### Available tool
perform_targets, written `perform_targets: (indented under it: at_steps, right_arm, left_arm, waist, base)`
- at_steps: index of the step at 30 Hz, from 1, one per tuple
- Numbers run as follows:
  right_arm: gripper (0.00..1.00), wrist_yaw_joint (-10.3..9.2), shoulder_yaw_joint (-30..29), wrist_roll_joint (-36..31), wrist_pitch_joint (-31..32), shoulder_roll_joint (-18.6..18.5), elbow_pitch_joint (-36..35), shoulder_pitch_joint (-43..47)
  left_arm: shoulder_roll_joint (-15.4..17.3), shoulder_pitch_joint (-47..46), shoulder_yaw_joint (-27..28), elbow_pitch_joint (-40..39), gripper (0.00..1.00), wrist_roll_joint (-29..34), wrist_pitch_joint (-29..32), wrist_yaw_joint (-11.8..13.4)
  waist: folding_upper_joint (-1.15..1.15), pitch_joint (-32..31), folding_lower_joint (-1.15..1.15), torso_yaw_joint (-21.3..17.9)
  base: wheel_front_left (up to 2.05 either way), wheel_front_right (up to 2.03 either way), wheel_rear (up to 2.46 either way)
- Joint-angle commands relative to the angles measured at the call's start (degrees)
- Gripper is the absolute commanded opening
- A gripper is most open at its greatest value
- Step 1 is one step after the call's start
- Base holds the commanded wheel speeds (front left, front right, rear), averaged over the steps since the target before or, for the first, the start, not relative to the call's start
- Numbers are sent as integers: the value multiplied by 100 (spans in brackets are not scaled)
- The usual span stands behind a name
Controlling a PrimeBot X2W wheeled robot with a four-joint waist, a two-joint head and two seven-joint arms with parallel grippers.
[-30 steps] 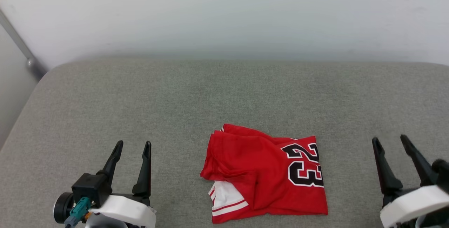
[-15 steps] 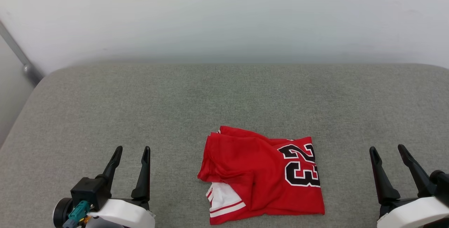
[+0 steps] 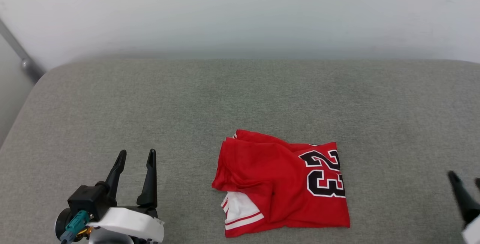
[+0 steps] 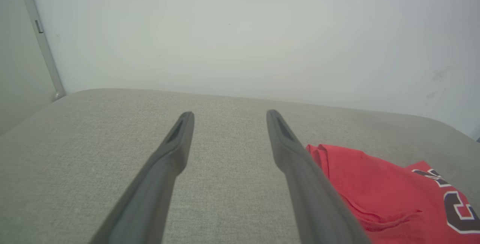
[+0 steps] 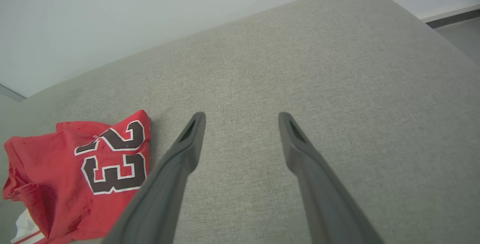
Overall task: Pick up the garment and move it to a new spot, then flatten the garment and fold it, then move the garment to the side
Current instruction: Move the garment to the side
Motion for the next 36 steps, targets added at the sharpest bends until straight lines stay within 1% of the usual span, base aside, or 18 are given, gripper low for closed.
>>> perform_targets:
  at_steps: [1,2,4,8,11,14,16,18,22,24,26,27,28,29,30,31,33,36]
  right_arm:
    - [100,-3,-306,258,480,-166,113,-155]
    - [100,-3,-625,471,1057,-293,280,-209]
    - [100,-3,-946,752,1684,-283,489,-305]
    - [100,-3,-1653,1352,3086,109,1004,-675]
    - [100,-3,-2110,1757,4009,409,1435,-1045]
    - [100,-3,-2422,2155,4677,535,1946,-1458]
    - [100,-3,-2454,2599,4955,576,2485,-1715]
    - [100,-3,-2352,3029,5003,575,3034,-1939]
    - [100,-2,-1975,3841,4828,585,4001,-2355]
    - [100,6,-1713,4161,4704,619,4337,-2521]
    - [100,6,-1409,4343,4584,633,4506,-2586]
    - [80,6,-1244,4431,4543,635,4569,-2598]
    - [49,6,-1082,4508,4526,641,4603,-2592]
    - [49,6,-1082,4508,4526,641,4603,-2592]
    - [21,6,-910,4537,4496,646,4585,-2564]
    - [0,6,-765,4593,4460,645,4546,-2526]
    - [0,5,-498,4670,4382,641,4420,-2441]
    - [0,5,-171,4559,4167,595,3957,-2337]
  left_arm:
    - [-74,-84,50,3,100,-5,-31,-30]
    - [-131,-140,79,8,100,25,-47,-63]
    - [-213,-161,95,32,100,57,-53,-101]
    - [-345,-290,174,20,100,148,-61,-206]
    - [-468,-347,214,10,100,244,-61,-301]
    - [-564,-458,247,36,100,342,-62,-410]
    - [-633,-514,239,67,100,400,-63,-489]
    - [-670,-576,246,116,100,440,-63,-554]
    - [-768,-658,282,189,100,524,-63,-653]
    - [-780,-693,327,228,100,556,-64,-688]
    - [-793,-709,358,256,100,591,-64,-715]
    - [-799,-710,375,268,100,606,-64,-737]
    - [-802,-708,391,276,100,626,-64,-746]
    - [-802,-708,391,276,100,626,-64,-746]
    - [-804,-709,404,285,100,641,-64,-755]
    - [-805,-708,423,291,100,648,-64,-772]
    - [-815,-694,443,299,100,685,-64,-786]
    - [-815,-676,467,312,100,728,-64,-814]
  waist:
    - [0,32,0,85]
    - [0,67,0,158]
    - [0,104,0,239]
    - [0,237,0,410]
    - [0,376,0,547]
    - [0,511,0,679]
    - [0,577,0,768]
    - [0,632,0,841]
    - [0,703,0,925]
    - [0,721,0,944]
    - [0,731,0,957]
    - [0,729,0,959]
    - [0,728,0,956]
    - [0,728,0,956]
    - [0,726,0,952]
    - [0,718,0,941]
    - [0,700,0,910]
    - [0,658,0,828]
  base:
    - [0,0,0]
    - [0,0,0]
    - [0,0,0]
    - [0,0,0]
    - [0,0,0]
    - [0,0,0]
    - [0,0,0]
    - [0,0,0]
    - [0,0,0]
    - [0,0,0]
    - [0,0,0]
    - [0,0,0]
    - [0,0,0]
    - [0,0,0]
    - [0,0,0]
    - [0,0,0]
    - [0,0,0]
    - [0,0,0]
